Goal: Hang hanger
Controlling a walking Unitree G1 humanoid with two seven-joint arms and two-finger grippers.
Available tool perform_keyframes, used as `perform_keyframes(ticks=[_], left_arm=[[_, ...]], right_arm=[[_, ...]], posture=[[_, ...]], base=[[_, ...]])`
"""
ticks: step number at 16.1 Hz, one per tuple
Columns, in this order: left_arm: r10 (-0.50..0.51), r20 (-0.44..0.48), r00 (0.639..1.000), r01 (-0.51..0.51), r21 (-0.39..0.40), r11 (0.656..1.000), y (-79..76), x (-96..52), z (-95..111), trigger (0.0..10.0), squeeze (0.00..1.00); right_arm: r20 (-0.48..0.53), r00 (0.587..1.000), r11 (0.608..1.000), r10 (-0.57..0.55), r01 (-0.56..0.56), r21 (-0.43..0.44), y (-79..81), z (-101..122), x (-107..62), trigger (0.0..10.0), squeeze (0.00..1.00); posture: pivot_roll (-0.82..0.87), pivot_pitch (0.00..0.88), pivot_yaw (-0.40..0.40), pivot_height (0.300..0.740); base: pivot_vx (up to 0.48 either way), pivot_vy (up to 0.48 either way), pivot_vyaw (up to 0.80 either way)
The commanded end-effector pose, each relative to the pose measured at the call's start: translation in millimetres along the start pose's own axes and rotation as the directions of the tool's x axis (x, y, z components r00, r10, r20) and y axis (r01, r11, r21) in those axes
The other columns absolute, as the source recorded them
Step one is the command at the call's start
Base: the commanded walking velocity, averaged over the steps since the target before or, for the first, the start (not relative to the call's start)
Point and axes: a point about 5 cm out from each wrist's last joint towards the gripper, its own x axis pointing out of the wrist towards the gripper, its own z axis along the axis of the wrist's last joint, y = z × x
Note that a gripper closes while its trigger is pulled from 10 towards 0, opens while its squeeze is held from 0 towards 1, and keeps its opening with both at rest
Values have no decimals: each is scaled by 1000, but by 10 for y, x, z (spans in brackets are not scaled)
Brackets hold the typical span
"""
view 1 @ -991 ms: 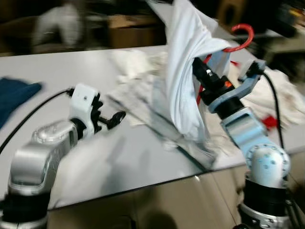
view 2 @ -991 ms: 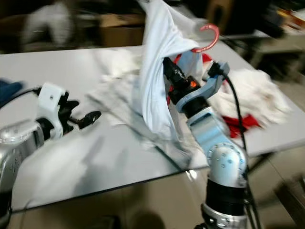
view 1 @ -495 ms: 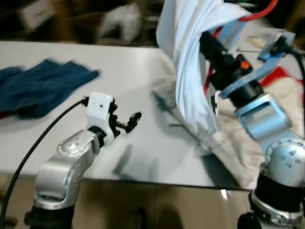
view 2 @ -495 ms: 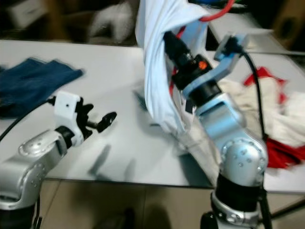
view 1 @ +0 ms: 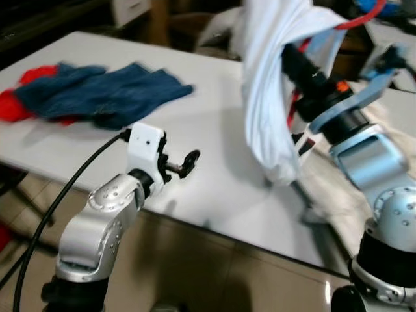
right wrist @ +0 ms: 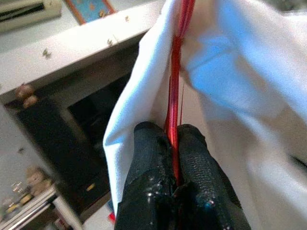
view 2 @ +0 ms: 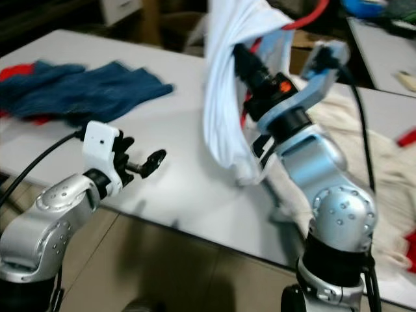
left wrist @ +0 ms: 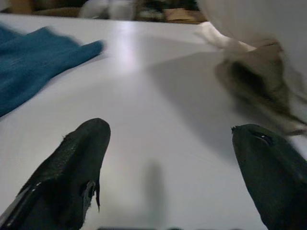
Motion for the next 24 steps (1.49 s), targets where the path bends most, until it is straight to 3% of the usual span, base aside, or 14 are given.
perform_keyframes(ticks=[1,8,24], left_arm=[[20,2,1000,-20,13,1000,27,-12,2,10000,0],[29,19,999,-30,31,999,20,9,15,10000,0],[25,26,999,-27,80,996,16,25,1,10000,0]], right_arm=[[23,998,998,62,-62,-4,122,46,16,10000,0],[20,989,989,149,-149,-6,257,47,-47,10000,0],[-25,994,994,107,-106,16,191,-114,-157,10000,0]], posture=[[-17,22,-21,740],[-26,23,-18,740],[-22,1,-16,740]], base=[[0,0,800],[0,0,800],[0,0,800]])
